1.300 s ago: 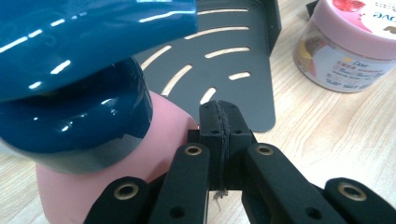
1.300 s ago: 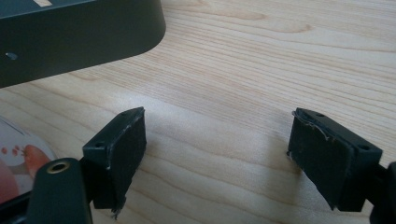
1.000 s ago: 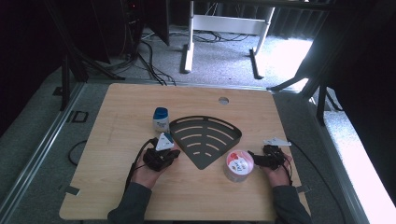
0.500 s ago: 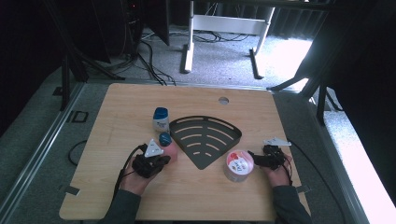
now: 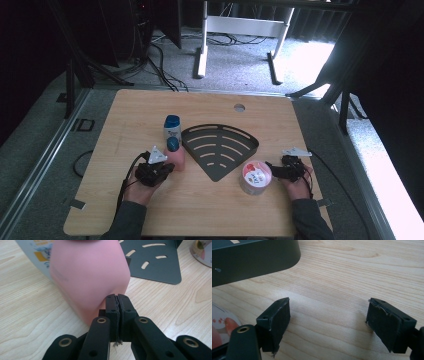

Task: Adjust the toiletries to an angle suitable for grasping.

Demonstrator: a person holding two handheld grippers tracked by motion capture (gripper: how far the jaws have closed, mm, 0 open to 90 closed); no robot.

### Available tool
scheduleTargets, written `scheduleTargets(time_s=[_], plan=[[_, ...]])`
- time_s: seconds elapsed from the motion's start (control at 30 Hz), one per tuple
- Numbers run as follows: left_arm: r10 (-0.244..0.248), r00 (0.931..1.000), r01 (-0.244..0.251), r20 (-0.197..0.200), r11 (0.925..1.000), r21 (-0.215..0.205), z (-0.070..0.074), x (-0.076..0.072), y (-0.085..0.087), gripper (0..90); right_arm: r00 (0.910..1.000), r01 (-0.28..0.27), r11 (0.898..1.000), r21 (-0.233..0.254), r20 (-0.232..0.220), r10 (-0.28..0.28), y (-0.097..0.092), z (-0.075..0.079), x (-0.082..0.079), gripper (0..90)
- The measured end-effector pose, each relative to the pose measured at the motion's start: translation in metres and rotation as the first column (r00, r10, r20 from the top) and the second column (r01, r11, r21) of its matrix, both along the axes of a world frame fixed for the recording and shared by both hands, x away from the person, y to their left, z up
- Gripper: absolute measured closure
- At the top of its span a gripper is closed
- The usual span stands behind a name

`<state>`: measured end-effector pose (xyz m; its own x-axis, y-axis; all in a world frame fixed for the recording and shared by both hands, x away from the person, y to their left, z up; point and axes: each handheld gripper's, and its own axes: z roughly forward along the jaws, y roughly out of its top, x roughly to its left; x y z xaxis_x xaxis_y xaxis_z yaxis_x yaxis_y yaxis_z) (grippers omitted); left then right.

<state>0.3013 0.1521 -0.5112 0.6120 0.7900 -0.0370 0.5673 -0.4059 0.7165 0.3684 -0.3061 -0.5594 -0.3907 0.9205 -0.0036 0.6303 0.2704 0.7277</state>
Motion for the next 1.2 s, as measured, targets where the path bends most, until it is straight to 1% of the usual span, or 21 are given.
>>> scheduleTargets(time_s=[0.23,0.3,0.6,0.87,1.07,1.1,1.13,1.2], plan=[[-0.003,1.0000,0.003,0.003,1.0000,0.006,-0.002,0.008,-0.011,88.0,1.0000,0.000,1.000,0.000,0.000,0.000,0.000,0.000,0.000,18.8],[-0.004,1.0000,0.004,0.006,0.9999,0.015,-0.002,0.010,-0.014,88.0,1.0000,0.000,1.000,0.000,0.000,0.000,0.000,0.000,0.000,18.8],[-0.010,0.9999,0.009,0.007,0.9996,0.026,-0.001,0.020,-0.020,88.5,1.0000,0.000,1.000,0.000,0.000,0.000,0.000,0.000,0.000,18.8],[-0.014,0.9999,0.014,0.002,0.9996,0.024,-0.001,0.025,-0.023,88.5,1.0000,0.000,1.000,0.000,0.000,0.000,0.000,0.000,0.000,18.8],[-0.016,0.9999,0.016,0.001,0.9998,0.010,-0.002,0.030,-0.028,88.2,1.0000,0.000,1.000,0.000,0.000,0.000,0.000,0.000,0.000,19.0],[-0.020,0.9998,0.020,0.001,0.9998,0.008,-0.002,0.032,-0.029,88.2,1.0000,0.000,1.000,0.000,0.001,0.000,0.000,0.000,0.000,19.8],[-0.021,0.9998,0.021,0.000,0.9997,0.007,-0.002,0.032,-0.030,88.2,0.9999,-0.010,1.000,0.001,0.007,0.010,0.000,0.000,-0.002,24.1],[-0.023,0.9997,0.023,0.001,0.9997,0.006,-0.002,0.032,-0.031,88.0,0.9998,-0.015,1.000,0.004,0.012,0.015,0.001,0.000,-0.004,28.0]])
